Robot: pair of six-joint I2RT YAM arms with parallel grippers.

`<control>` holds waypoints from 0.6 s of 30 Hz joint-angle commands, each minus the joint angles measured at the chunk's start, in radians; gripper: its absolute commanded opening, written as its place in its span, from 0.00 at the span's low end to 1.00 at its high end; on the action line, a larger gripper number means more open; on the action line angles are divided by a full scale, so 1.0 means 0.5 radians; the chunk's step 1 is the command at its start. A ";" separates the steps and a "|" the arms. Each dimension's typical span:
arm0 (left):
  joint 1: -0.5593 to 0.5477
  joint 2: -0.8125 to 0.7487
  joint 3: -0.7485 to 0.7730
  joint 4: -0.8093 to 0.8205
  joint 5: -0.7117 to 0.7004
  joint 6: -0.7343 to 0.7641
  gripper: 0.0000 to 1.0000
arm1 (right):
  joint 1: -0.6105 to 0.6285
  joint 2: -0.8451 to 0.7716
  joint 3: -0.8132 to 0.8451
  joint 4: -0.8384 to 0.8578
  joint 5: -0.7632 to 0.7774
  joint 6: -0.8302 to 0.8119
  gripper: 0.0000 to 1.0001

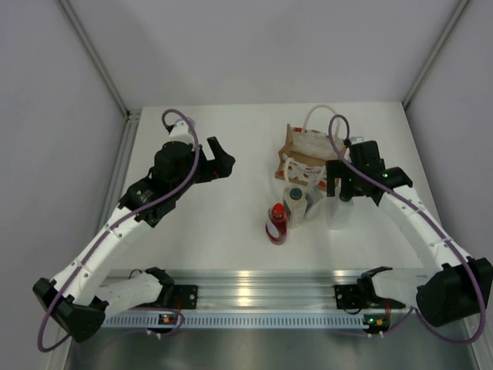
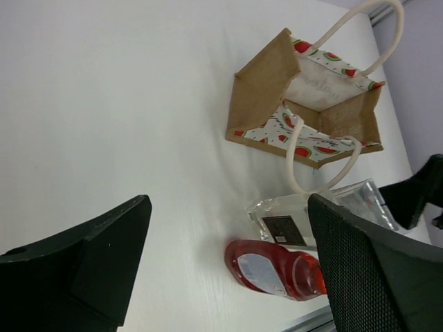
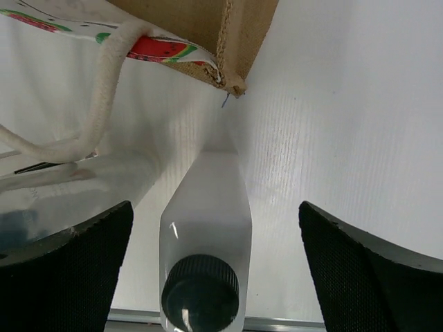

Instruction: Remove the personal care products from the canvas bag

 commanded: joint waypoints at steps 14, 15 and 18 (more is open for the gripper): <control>0.011 -0.366 0.041 -0.950 -0.948 0.234 0.99 | 0.026 -1.049 0.012 0.129 0.357 0.025 0.99; 0.008 -0.385 0.032 -0.953 -0.978 0.234 0.99 | 0.026 -1.156 0.003 0.129 0.366 0.016 1.00; 0.011 -0.474 -0.026 -0.947 -1.009 0.243 0.99 | 0.026 -1.370 -0.064 0.123 0.409 -0.039 0.99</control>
